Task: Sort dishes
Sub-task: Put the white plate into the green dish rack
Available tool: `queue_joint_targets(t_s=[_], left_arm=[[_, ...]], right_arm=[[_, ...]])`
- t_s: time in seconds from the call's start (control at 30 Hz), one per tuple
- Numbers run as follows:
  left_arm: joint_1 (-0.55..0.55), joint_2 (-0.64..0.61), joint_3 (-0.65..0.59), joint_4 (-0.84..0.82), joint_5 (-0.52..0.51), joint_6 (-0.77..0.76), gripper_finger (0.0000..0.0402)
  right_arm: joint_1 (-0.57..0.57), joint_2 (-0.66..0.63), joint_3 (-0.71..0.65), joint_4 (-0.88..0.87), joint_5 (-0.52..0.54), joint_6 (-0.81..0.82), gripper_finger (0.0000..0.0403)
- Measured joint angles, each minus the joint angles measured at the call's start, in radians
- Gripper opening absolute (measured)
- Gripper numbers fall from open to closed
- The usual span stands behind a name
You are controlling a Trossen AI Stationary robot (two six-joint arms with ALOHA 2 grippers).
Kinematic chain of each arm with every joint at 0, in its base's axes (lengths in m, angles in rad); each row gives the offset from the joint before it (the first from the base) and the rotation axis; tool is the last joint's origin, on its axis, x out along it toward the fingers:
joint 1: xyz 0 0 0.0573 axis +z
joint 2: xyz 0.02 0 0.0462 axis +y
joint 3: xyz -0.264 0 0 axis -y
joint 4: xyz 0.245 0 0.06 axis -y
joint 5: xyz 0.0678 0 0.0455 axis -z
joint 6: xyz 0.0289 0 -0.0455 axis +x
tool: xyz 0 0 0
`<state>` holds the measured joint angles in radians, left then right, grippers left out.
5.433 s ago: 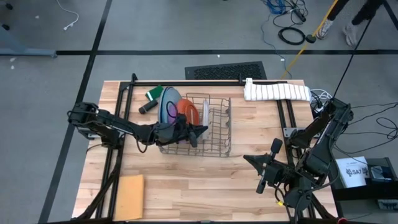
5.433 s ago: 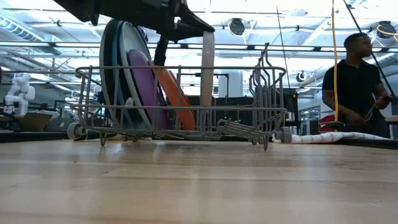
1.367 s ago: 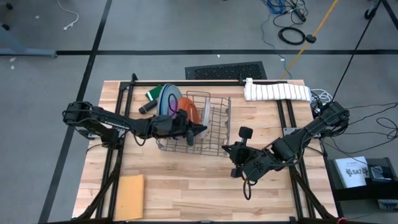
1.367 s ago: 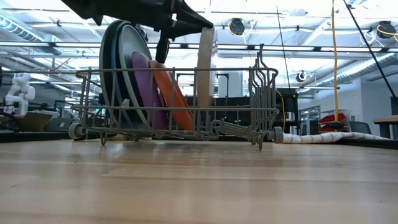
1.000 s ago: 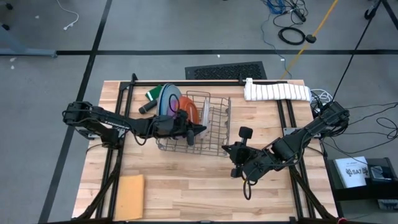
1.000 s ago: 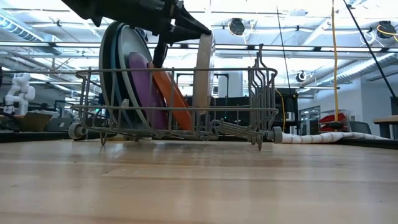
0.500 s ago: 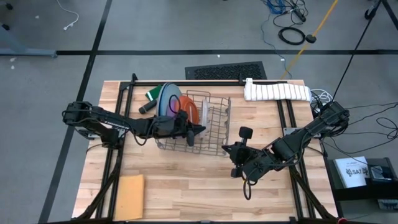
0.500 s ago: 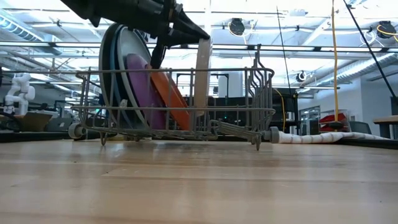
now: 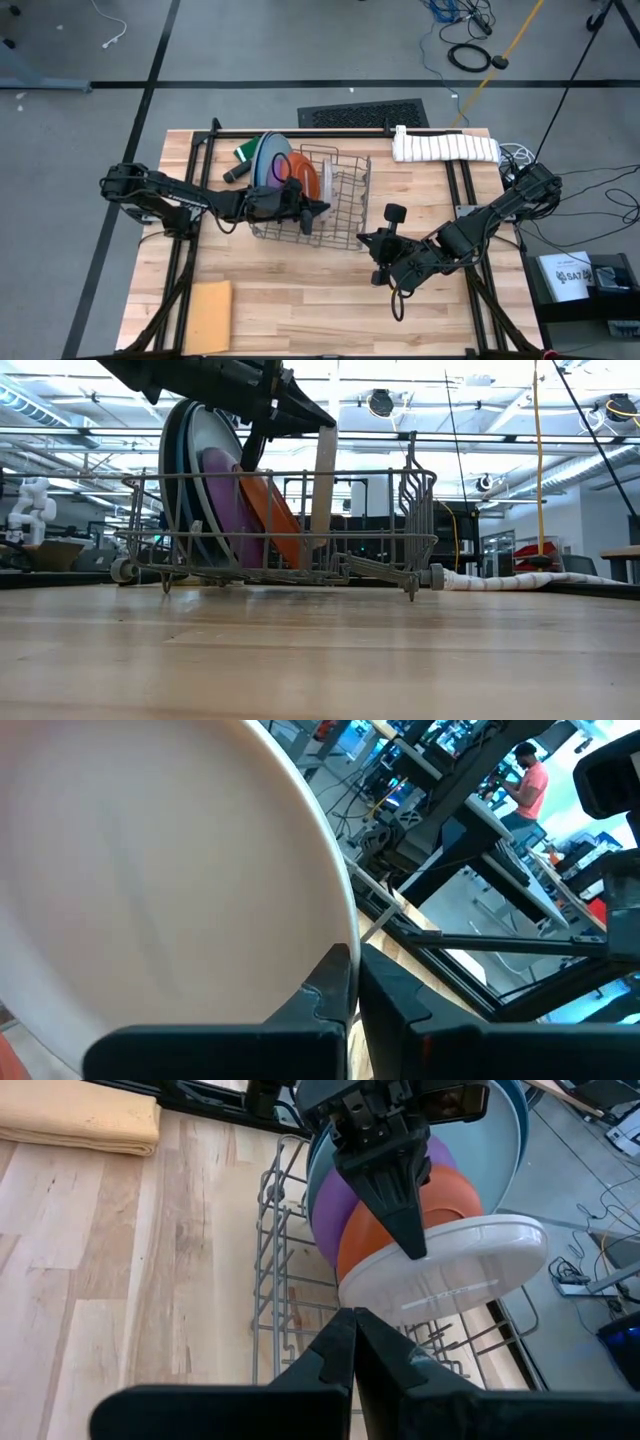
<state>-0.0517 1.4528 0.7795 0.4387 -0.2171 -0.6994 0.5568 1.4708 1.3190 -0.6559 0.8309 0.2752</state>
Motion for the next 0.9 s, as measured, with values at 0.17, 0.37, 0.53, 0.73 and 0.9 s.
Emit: queue_joint_targets(t_s=[0.17, 0.37, 0.53, 0.73, 0.9], left_arm=[[0.0, 0.001, -0.003, 0.018, 0.034, -0.003, 0.0044], [0.001, 0.001, -0.003, 0.025, 0.034, -0.021, 0.0097], [0.001, 0.001, -0.003, 0.027, 0.034, -0.028, 0.0129], [0.001, 0.001, -0.003, 0.028, 0.036, -0.023, 0.0134], [0.0, 0.001, -0.003, 0.029, 0.06, -0.019, 0.0135]], right_arm=[[0.0, 0.0, 0.0, 0.0, -0.009, 0.0, 0.0], [0.0, 0.0, 0.0, 0.0, -0.026, 0.0, 0.0], [0.0, 0.0, 0.0, 0.0, -0.026, 0.0, 0.0], [0.0, 0.0, 0.0, 0.0, -0.026, 0.0, 0.0], [0.0, 0.0, 0.0, -0.001, -0.026, 0.0, 0.0]])
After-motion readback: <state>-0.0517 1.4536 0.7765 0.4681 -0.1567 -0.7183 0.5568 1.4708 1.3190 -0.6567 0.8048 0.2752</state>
